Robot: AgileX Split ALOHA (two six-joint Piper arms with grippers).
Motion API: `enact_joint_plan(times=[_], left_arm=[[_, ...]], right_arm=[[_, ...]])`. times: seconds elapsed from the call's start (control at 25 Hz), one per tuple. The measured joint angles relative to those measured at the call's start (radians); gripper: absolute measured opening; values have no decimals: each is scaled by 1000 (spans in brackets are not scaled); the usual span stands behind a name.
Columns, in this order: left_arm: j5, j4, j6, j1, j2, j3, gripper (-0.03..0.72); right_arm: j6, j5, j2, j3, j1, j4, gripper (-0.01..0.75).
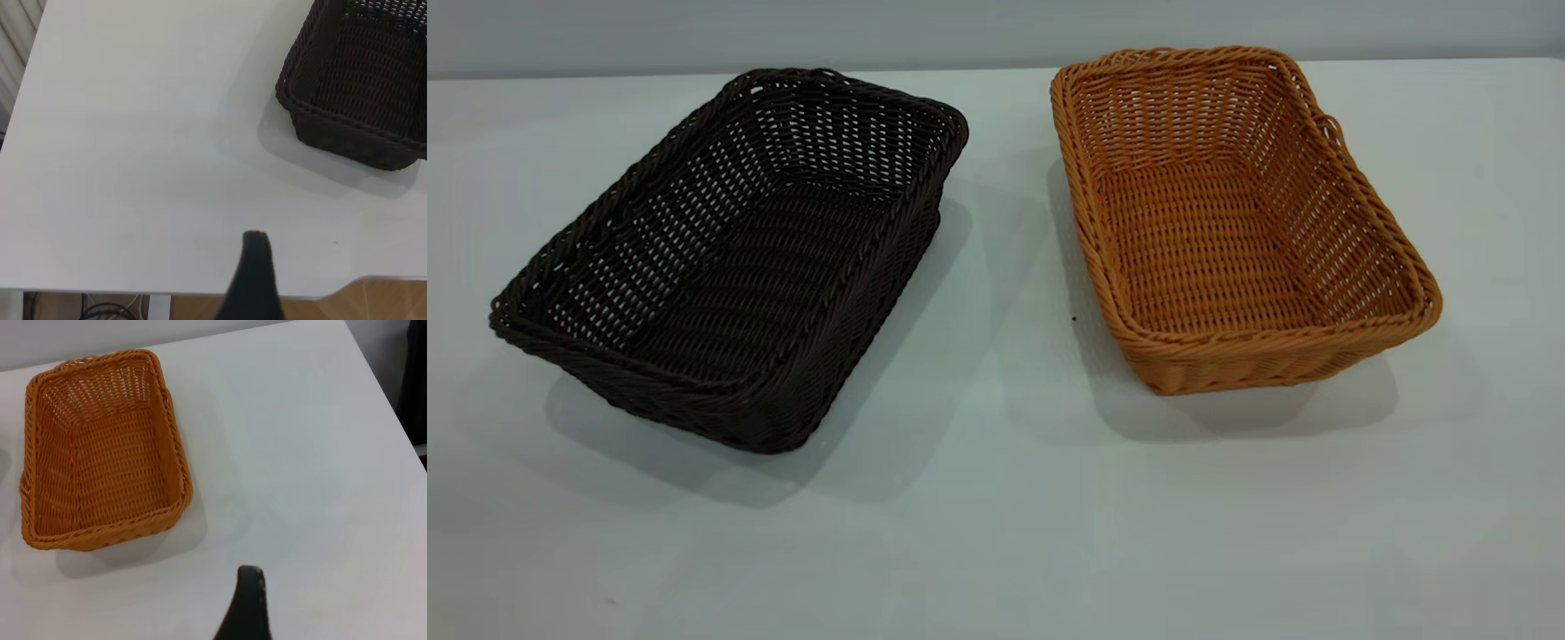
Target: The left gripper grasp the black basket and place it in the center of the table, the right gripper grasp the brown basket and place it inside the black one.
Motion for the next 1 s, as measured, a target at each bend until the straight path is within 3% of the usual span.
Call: enact_joint_plan(times=[0.84, 1.0], left_arm=[[-1, 0, -1, 0, 1, 0, 584], [-55, -7, -34, 0, 88, -37, 584]], right_arm=[[25, -1, 0, -2, 0, 25, 591], [33, -1, 8, -39, 0, 36, 591]])
